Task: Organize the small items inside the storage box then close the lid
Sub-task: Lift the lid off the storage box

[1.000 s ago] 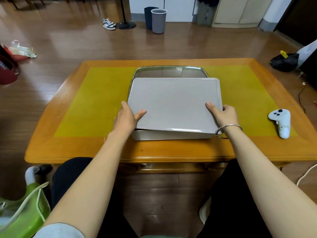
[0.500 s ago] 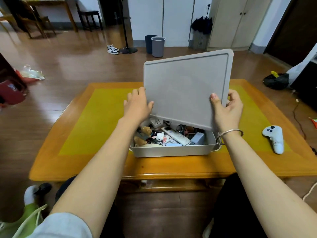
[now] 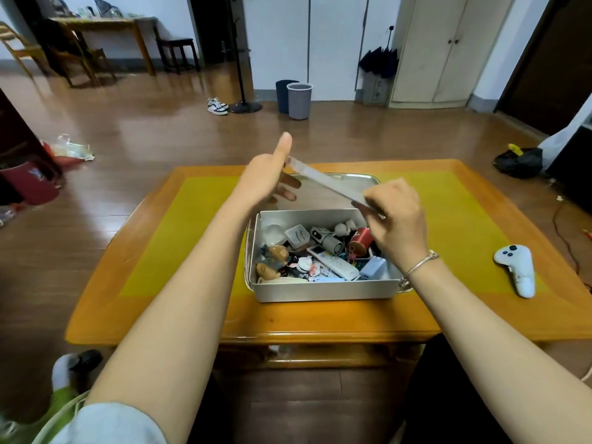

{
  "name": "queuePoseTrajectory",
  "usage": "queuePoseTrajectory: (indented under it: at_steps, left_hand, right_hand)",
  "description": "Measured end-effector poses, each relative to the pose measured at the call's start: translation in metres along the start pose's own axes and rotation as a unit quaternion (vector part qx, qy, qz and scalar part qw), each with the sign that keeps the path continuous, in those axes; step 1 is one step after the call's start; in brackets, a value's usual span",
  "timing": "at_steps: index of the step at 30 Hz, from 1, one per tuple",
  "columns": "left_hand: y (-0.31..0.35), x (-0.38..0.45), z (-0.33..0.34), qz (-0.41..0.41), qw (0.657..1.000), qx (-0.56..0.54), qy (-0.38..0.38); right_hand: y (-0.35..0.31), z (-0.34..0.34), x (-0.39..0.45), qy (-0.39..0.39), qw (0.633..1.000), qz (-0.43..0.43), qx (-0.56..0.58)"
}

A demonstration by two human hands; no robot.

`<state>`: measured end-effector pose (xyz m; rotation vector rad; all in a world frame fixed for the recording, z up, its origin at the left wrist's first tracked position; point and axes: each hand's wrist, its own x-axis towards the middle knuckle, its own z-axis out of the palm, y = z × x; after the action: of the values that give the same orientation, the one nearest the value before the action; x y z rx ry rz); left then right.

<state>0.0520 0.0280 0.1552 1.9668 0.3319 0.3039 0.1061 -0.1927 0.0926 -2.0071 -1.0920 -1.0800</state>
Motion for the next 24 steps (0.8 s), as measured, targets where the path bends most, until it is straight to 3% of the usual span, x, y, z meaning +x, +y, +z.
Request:
queuePoseTrajectory:
  at_steps: [2, 5, 7, 9, 12, 14, 17, 21, 24]
  left_hand:
    - [-0.01, 0.002, -0.002, -0.051, 0.997, -0.037, -0.048]
    - [-0.026, 0.009, -0.003, -0.09, 0.994, -0.058, -0.024]
    - [-0.038, 0.008, -0.003, -0.103, 0.993, -0.045, -0.015]
    - [-0.051, 0.003, -0.004, -0.099, 0.995, -0.033, 0.002]
    - [-0.074, -0.003, -0.011, -0.103, 0.993, -0.049, 0.04]
    - [-0.089, -0.009, -0.017, -0.102, 0.991, -0.064, 0.063]
    - [-0.11, -0.02, -0.028, -0.093, 0.989, -0.082, 0.083]
    - [-0.131, -0.032, -0.041, -0.095, 0.99, -0.052, 0.088]
    - [-0.147, -0.029, -0.047, -0.14, 0.973, 0.138, 0.123]
  right_hand:
    - [-0.003, 0.003, -0.003, -0.021, 0.998, -0.042, -0.045]
    - [-0.007, 0.008, -0.005, -0.082, 0.993, -0.072, -0.052]
    - [-0.009, 0.012, -0.009, -0.156, 0.987, -0.034, -0.026]
    - [-0.013, 0.018, -0.015, -0.209, 0.976, 0.058, 0.032]
    - [-0.01, 0.03, -0.027, -0.196, 0.954, 0.222, 0.038]
    - [-0.006, 0.037, -0.03, -0.23, 0.914, 0.331, 0.047]
    - [-0.012, 0.05, -0.033, -0.269, 0.837, 0.444, 0.175]
    - [-0.033, 0.072, -0.037, -0.272, 0.856, 0.409, 0.158]
    - [-0.049, 0.091, -0.042, -0.251, 0.901, 0.343, 0.087]
